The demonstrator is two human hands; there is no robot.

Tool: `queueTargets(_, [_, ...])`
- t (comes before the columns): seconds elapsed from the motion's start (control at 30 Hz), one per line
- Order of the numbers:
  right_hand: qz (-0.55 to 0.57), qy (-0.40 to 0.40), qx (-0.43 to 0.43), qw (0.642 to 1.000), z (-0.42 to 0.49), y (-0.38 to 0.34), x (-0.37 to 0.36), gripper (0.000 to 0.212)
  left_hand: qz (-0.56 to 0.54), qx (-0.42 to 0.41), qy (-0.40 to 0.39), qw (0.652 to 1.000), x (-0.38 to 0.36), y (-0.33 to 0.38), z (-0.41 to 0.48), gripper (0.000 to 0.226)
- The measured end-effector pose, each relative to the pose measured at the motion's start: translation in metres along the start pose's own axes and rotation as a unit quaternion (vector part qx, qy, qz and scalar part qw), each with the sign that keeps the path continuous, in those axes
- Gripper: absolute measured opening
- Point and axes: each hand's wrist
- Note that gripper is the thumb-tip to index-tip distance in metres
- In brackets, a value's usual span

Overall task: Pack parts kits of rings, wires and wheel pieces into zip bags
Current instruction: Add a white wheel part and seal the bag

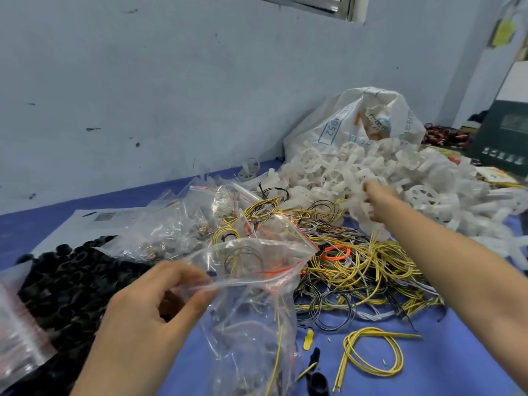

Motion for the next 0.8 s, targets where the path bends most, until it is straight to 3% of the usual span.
queueTargets(0.1, [0.123,0.023,-0.003,0.992,-0.001,-0.022,0.021,0.011,-0.053,0.028,0.01,0.998,0.0,0.002,-0.001,0.04])
queueTargets(0.17, [0.202,-0.011,-0.034,0.979,-0.01,-0.036,0.035,0.012,-0.089,0.026,0.013,0.996,0.001,-0.001,0.001,0.042])
queueTargets(0.3, [0.232,-0.21,-0.083,0.946,-0.056,-0.049,0.044,0.02,-0.08,-0.04,-0.019,0.996,0.008,0.004,0.002,0.031])
queueTargets(0.43, [0.234,-0.396,-0.02,0.887,-0.134,-0.059,0.034,0.021,-0.096,-0.076,-0.051,0.991,0.019,0.026,-0.005,0.031])
queueTargets(0.5, [0.206,-0.495,0.028,0.844,-0.178,-0.062,0.033,0.029,-0.071,-0.118,-0.069,0.988,0.024,0.04,-0.011,0.034])
queueTargets(0.6, [0.201,-0.628,0.071,0.749,-0.235,-0.063,0.041,0.022,0.015,-0.156,-0.082,0.984,0.028,0.056,-0.02,0.026])
queueTargets(0.73, [0.234,-0.753,0.069,0.612,-0.28,-0.063,0.06,0.018,0.026,-0.112,-0.084,0.99,0.03,0.061,-0.028,0.016])
queueTargets(0.8, [0.217,-0.756,0.076,0.613,-0.291,-0.061,0.063,0.026,0.017,-0.104,-0.091,0.99,0.034,0.063,-0.03,0.013])
Point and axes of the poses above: each hand's wrist, its own z-axis towards the middle knuckle, its own x-axis out of the back of the hand, y = z × x, and after that the axes turned 4 degrees about -z, right-handed
